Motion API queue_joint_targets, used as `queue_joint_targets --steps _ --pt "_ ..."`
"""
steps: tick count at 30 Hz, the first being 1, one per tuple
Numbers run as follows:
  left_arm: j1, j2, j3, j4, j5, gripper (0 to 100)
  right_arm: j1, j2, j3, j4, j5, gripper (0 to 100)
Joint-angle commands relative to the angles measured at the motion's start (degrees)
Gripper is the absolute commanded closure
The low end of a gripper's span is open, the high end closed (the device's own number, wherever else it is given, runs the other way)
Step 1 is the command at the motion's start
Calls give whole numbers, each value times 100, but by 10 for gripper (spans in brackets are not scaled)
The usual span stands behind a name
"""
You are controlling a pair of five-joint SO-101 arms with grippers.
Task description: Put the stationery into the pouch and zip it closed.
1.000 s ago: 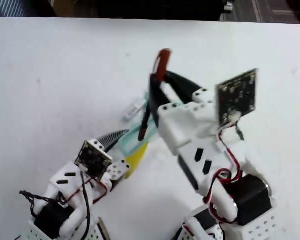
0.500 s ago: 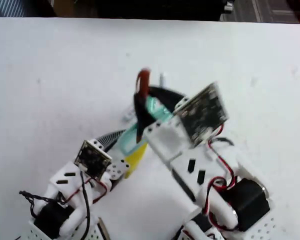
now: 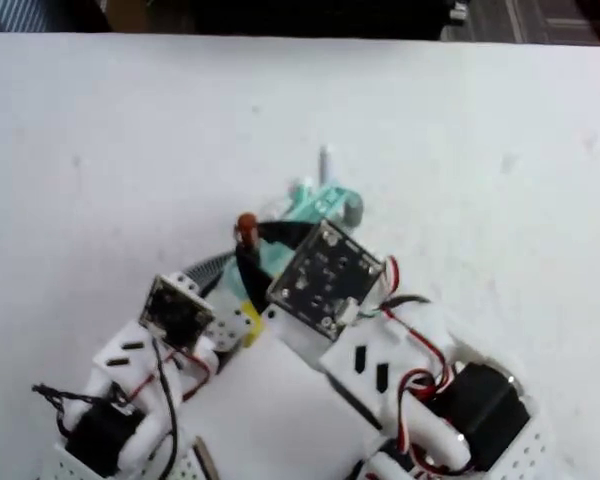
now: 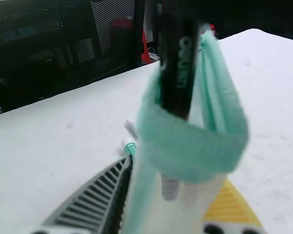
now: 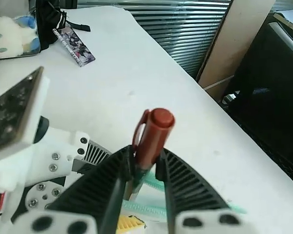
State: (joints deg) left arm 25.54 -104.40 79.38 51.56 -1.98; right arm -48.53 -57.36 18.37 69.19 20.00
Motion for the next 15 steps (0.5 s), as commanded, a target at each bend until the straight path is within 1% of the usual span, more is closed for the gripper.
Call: queue_joint_targets --steps 1,3,4,11,15 --pt "-40 -31 0 -158 -9 797 -31 -31 -44 22 18 817" --pt "-40 -31 0 -158 -9 797 -48 -13 -44 22 18 744" --pt "-40 -31 0 -158 -9 797 -48 -4 -44 22 18 735" --pt "-48 -31 0 -158 -9 797 -31 -40 -44 22 18 768" --pt "-453 -31 -9 -229 -9 800 119 -57 -88 -22 53 768"
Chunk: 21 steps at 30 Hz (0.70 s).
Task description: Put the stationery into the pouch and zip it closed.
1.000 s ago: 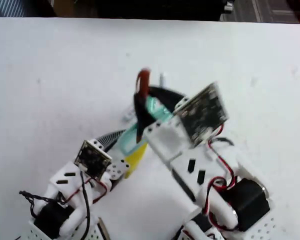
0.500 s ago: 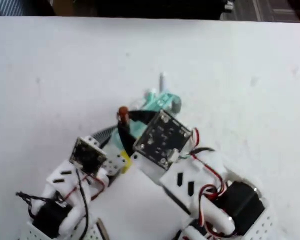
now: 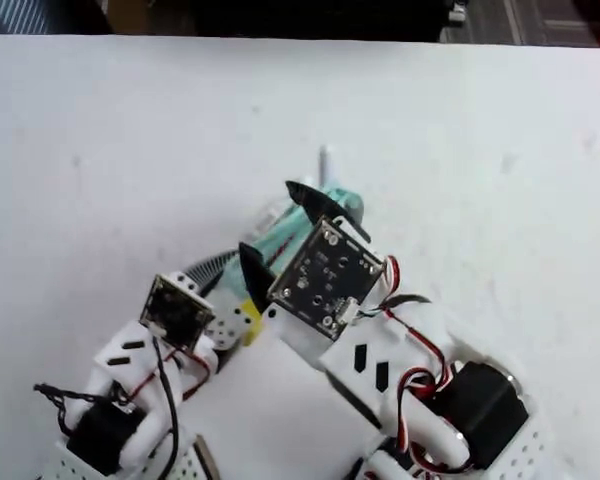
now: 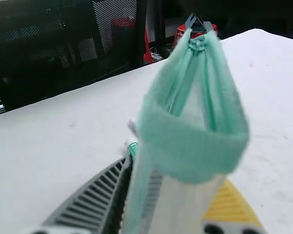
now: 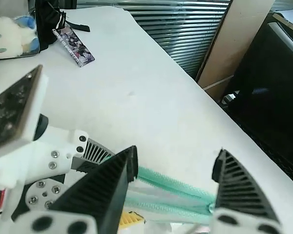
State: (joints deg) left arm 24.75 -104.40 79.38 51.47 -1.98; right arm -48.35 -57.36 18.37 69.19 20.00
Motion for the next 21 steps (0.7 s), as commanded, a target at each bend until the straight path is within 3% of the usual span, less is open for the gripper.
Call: queue_joint_targets --steps 1,7,11,21 --pt "-523 -31 0 -308 -9 814 242 -22 -88 -84 62 768" --pt "-1191 -31 -26 -519 -9 972 1745 31 -53 -936 18 769" --pt "-1191 -31 -26 -492 0 976 2633 901 -62 -1218 -484 769" --pt "-1191 -31 18 -484 316 976 2888 4796 -1284 -1253 -624 769"
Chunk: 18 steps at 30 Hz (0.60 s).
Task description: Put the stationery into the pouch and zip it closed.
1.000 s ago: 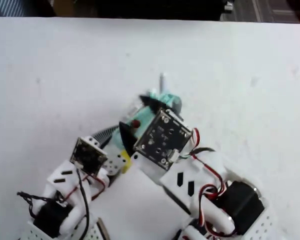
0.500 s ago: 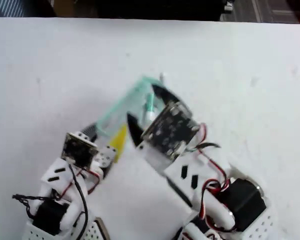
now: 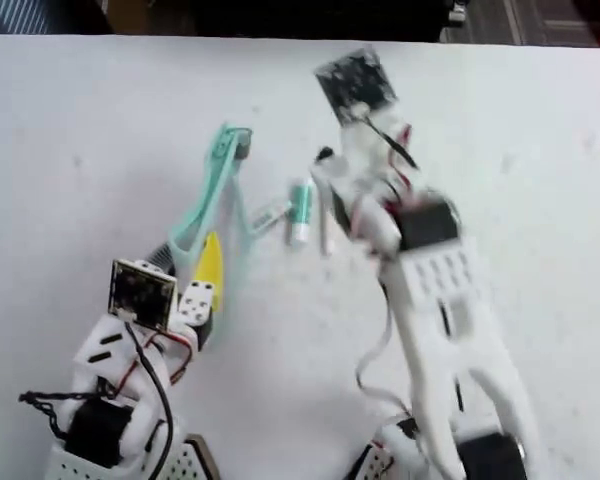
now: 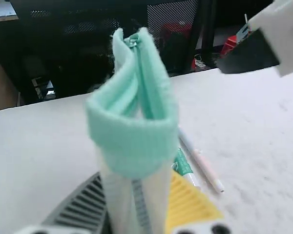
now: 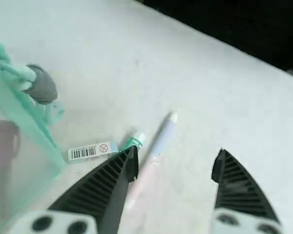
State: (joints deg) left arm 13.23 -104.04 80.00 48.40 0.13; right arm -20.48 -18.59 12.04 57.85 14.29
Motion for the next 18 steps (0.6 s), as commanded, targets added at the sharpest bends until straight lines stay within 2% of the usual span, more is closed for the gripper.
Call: queue_joint_targets --steps 1,4,9,18 --pt "-40 -66 -35 -176 105 976 171 1314 -897 -127 -62 769" --pt "-40 -66 -9 -185 105 976 242 2554 -1758 13 -70 769" --pt "92 -66 0 -176 105 976 233 4400 -3297 778 -510 769" --pt "119 -66 9 -176 105 976 268 6695 -5846 1675 -712 769"
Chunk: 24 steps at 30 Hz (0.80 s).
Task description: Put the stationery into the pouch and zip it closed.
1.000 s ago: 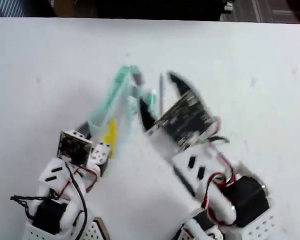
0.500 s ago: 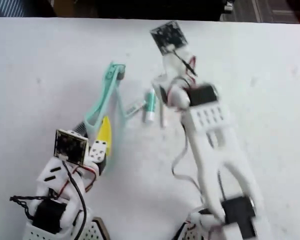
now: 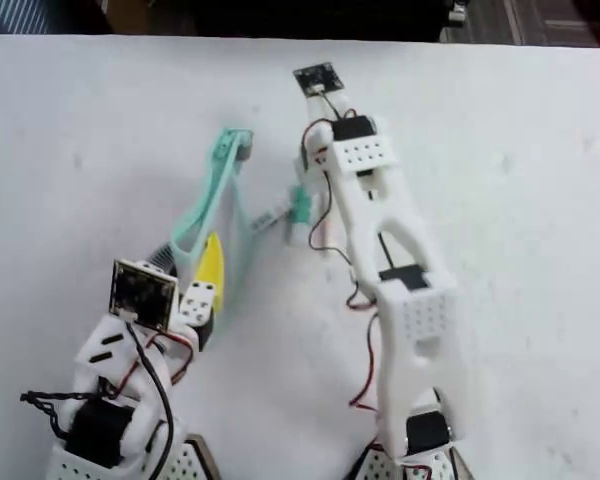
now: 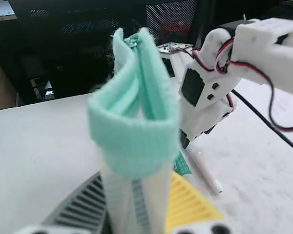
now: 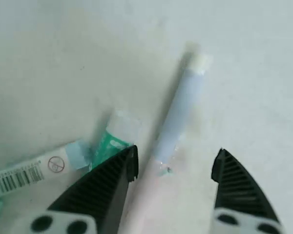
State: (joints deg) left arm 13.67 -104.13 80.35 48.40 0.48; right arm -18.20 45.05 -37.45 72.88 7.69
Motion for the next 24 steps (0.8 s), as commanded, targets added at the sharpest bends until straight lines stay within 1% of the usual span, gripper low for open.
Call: queue_joint_targets --steps 1,6,9,11,15,16,18,20,24 --pt "75 -57 -26 -176 70 976 57 523 -1152 224 -53 769" --pt "75 -57 -26 -176 88 976 259 1314 -2330 295 -53 769" --pt "75 -57 -26 -176 88 976 312 1736 -2778 347 -44 777" --pt "75 -57 -26 -176 88 975 321 1974 -2971 462 0 820" --pt "75 -57 -26 -176 88 974 295 2255 -3332 690 0 971" --pt "75 -57 -26 -176 88 974 295 2281 -3437 778 0 991" --pt "75 -57 -26 -176 88 974 295 2290 -3648 1007 0 967" --pt "75 -57 -26 -176 88 974 303 2264 -3982 1323 0 985" --pt "75 -57 -26 -176 88 974 382 2044 -5099 2343 0 982"
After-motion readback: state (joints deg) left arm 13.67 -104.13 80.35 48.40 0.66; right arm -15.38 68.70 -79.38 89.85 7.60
